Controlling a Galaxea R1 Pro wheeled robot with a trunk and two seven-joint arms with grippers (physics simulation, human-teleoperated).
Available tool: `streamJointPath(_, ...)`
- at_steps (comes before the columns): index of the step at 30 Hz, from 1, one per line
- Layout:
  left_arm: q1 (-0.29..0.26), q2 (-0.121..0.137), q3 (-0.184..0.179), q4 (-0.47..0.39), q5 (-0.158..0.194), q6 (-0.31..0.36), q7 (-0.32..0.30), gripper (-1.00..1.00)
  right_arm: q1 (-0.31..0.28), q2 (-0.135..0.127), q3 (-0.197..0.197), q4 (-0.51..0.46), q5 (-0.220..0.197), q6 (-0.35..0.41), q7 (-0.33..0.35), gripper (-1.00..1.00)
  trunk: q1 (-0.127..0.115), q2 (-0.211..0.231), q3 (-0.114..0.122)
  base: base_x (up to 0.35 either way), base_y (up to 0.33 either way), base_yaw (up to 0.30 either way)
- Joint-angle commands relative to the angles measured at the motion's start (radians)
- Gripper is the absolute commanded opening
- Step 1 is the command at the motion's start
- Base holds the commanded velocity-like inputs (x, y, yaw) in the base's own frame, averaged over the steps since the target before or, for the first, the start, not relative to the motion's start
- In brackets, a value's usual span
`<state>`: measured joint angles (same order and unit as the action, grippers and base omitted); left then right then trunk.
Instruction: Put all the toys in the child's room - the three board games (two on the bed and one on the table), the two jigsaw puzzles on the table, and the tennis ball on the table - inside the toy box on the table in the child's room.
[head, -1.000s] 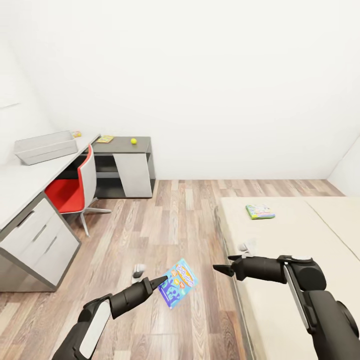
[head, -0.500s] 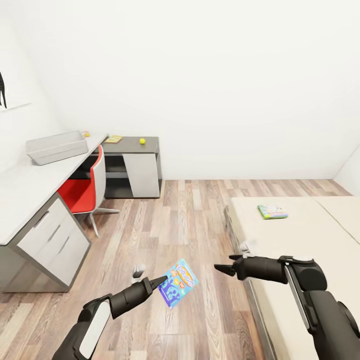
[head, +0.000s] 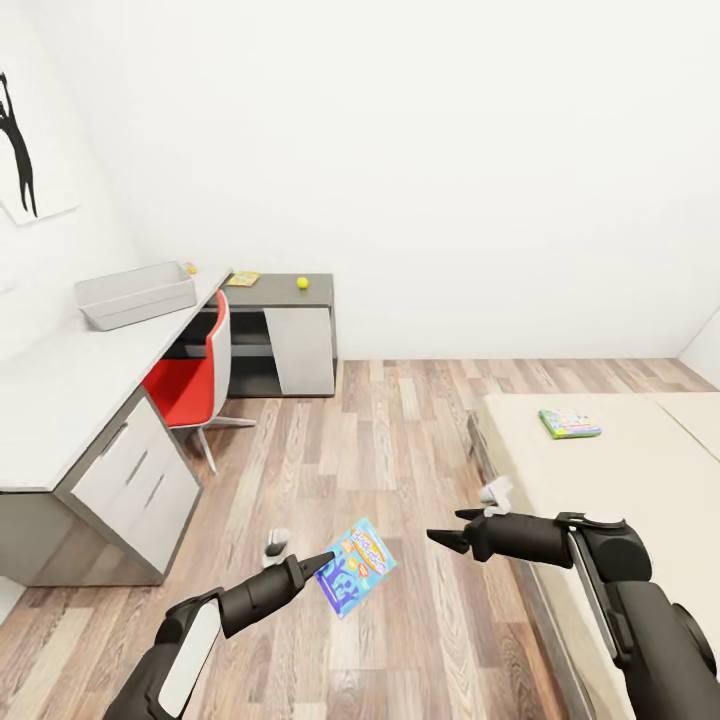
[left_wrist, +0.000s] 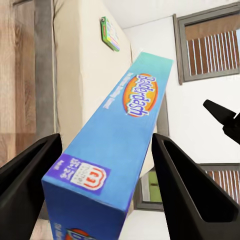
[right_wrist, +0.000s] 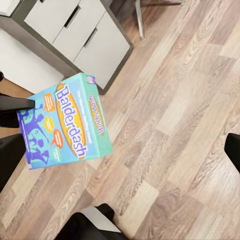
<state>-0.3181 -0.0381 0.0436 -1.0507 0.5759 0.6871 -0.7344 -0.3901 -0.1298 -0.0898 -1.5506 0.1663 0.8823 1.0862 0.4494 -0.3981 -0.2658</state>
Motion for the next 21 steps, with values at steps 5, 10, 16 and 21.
streamJointPath(5,-0.001,-0.002,0.003,0.000,0.004,0.006,0.002,-1.00,-0.001,0.001,-0.001,-0.002,0.009,0.007,0.012,1.00,0.001,-0.002,-0.002,0.117,0.272,0.000)
streamJointPath(10,-0.002,-0.004,0.003,0.000,0.004,-0.010,0.004,-1.00,-0.002,0.001,0.001,-0.002,0.011,0.007,0.012,1.00,0.001,-0.002,-0.002,0.222,0.203,0.000)
streamJointPath(16,-0.008,-0.003,0.003,0.000,0.004,-0.019,0.004,-1.00,-0.001,0.001,0.003,-0.002,0.014,0.008,0.011,1.00,0.001,-0.002,-0.002,0.293,0.130,0.000)
streamJointPath(21,-0.024,-0.001,0.016,-0.016,0.007,-0.018,0.003,-1.00,-0.002,0.001,0.002,-0.002,0.016,0.014,0.011,1.00,0.001,-0.002,-0.002,0.318,0.099,0.000)
